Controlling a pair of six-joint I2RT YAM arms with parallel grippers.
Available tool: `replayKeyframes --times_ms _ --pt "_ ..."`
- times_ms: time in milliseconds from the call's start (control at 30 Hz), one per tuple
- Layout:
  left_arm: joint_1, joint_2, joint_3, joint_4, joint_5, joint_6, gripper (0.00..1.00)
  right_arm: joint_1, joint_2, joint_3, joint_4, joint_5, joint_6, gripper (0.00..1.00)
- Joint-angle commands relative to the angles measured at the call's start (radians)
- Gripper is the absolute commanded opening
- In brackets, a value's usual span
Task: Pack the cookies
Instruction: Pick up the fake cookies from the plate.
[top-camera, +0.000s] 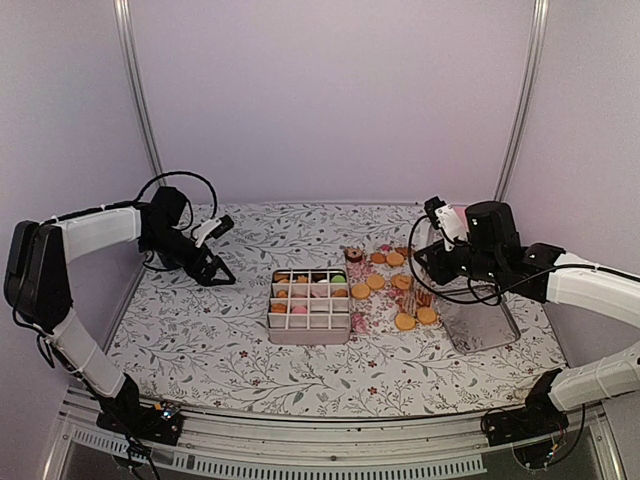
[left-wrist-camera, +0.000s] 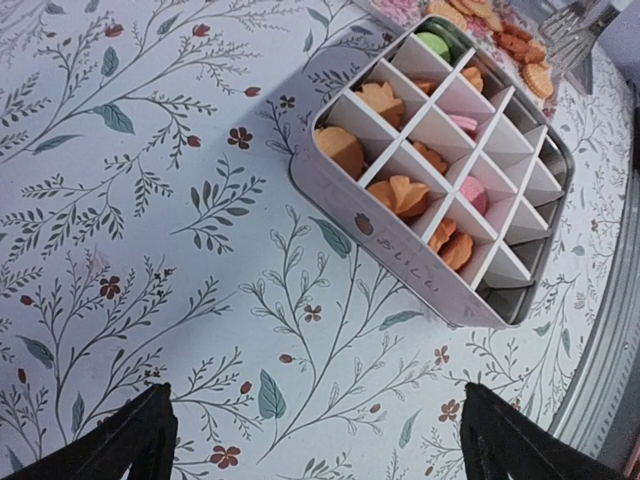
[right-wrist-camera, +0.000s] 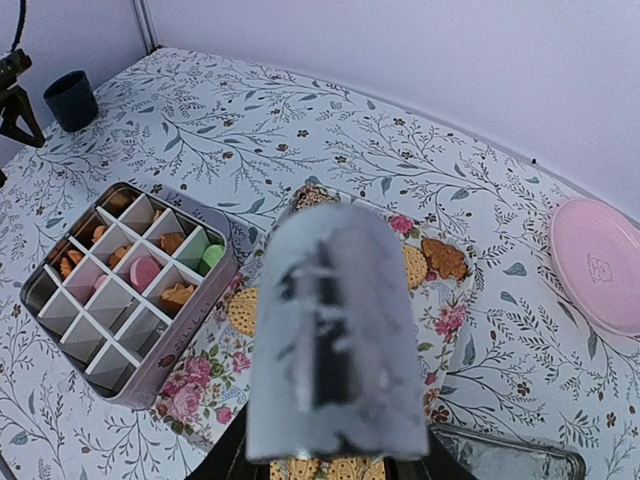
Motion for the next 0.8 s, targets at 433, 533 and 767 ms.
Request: replayKeyframes --times_ms 433,533,767 --pt "0.009 -0.018 0.017 -0.013 0.019 0.013 0.99 -0.083 0.109 0.048 0.127 -0.03 -0.023 0.35" --pt "0.009 -0.017 0.018 -0.013 0.018 0.016 0.99 -0.1 0.112 0.052 0.144 -0.04 -0.023 0.34" --pt "0.008 -0.015 0.017 -0.016 0.021 0.02 0.99 -0.121 0.112 0.067 0.148 -0.074 -0.023 0.32"
